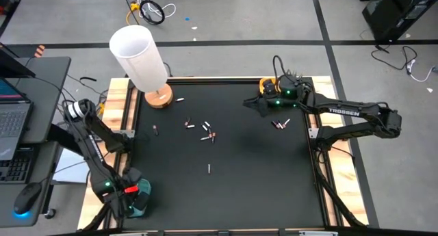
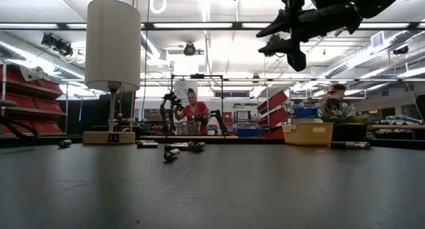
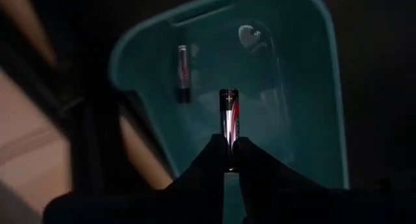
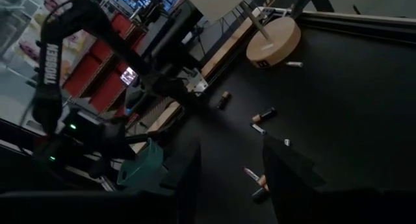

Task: Sort batteries
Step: Put the silver battery into the blue bin

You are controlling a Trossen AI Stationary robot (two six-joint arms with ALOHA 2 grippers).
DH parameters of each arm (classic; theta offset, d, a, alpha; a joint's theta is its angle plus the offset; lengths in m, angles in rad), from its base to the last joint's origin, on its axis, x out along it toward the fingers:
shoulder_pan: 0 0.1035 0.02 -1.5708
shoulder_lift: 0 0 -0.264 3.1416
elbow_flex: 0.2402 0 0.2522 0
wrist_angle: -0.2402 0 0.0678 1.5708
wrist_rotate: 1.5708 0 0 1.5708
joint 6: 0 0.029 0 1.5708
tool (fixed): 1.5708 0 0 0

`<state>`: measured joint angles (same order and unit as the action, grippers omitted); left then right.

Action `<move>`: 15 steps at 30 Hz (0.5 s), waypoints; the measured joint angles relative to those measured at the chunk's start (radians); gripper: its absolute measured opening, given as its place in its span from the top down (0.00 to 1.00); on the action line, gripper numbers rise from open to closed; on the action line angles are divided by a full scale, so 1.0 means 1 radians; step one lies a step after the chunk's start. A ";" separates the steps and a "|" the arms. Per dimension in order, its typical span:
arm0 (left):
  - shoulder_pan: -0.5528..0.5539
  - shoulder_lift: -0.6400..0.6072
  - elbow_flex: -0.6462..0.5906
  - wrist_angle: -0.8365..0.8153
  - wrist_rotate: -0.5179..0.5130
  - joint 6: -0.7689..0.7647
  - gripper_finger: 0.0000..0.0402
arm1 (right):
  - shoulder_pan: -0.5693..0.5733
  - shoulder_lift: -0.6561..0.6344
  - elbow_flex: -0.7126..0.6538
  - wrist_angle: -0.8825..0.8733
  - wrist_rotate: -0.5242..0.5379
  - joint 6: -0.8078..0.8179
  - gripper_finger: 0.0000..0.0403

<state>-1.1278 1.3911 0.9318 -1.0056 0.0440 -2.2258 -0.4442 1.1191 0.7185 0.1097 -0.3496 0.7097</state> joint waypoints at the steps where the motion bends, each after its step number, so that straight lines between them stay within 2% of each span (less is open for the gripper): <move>1: 0.000 0.000 -0.023 0.040 -0.006 0.006 0.90 | 0.000 0.000 0.000 0.006 0.000 0.006 0.63; 4: 0.000 0.001 -0.077 0.135 -0.036 0.016 0.89 | 0.000 0.000 0.000 0.028 0.000 0.023 0.63; 6: 0.008 0.001 -0.088 0.140 -0.053 0.016 0.86 | 0.000 0.000 0.000 0.033 0.000 0.029 0.63; 15: 0.022 -0.017 -0.061 0.150 -0.036 0.017 0.58 | -0.013 0.000 0.000 0.032 0.000 0.027 0.63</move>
<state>-1.1061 1.3737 0.8703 -0.8558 0.0085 -2.2086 -0.4575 1.1191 0.7185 0.1413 -0.3496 0.7362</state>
